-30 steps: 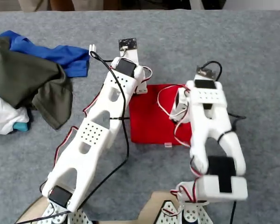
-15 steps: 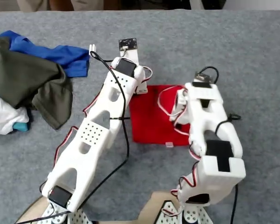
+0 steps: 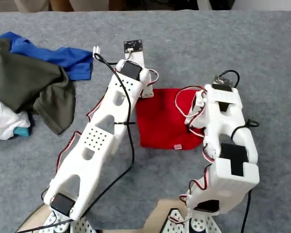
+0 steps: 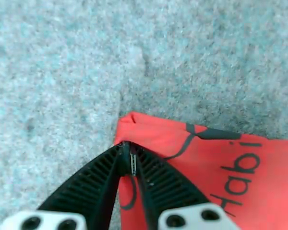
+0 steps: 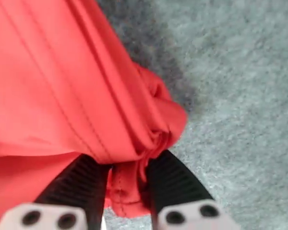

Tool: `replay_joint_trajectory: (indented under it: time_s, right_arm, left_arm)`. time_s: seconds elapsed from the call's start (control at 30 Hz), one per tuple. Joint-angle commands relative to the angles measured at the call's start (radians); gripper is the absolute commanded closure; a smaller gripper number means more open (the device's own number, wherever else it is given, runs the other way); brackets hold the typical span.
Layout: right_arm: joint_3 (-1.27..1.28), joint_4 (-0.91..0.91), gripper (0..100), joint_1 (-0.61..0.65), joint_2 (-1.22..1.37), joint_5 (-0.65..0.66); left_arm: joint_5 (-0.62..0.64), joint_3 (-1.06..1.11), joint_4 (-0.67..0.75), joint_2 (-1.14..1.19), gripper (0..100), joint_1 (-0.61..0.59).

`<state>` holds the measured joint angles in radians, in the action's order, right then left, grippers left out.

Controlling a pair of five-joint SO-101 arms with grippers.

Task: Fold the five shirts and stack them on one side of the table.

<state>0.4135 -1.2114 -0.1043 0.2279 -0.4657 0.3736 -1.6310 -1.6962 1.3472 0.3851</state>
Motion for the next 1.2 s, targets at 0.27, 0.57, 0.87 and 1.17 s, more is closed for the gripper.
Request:
replay_joint_trajectory:
  time_s: [0.27,0.57,0.87,1.17]
  right_arm:
    - [-0.031,-0.077,99.5,-0.163,-0.101,0.109]
    - [-0.031,-0.144,99.5,-0.472,-0.191,0.302]
    - [-0.031,-0.175,99.5,-0.852,-0.331,0.592]
    - [-0.031,-0.167,99.5,-1.233,-0.446,0.87]
  left_arm:
    - [0.123,-0.046,0.011,-0.153,76,-0.195]
    - [0.123,-0.035,0.08,-0.111,76,-0.295]
    - [0.123,-0.04,0.095,-0.102,76,-0.341]
    - [0.123,-0.032,0.095,-0.102,76,-0.338]
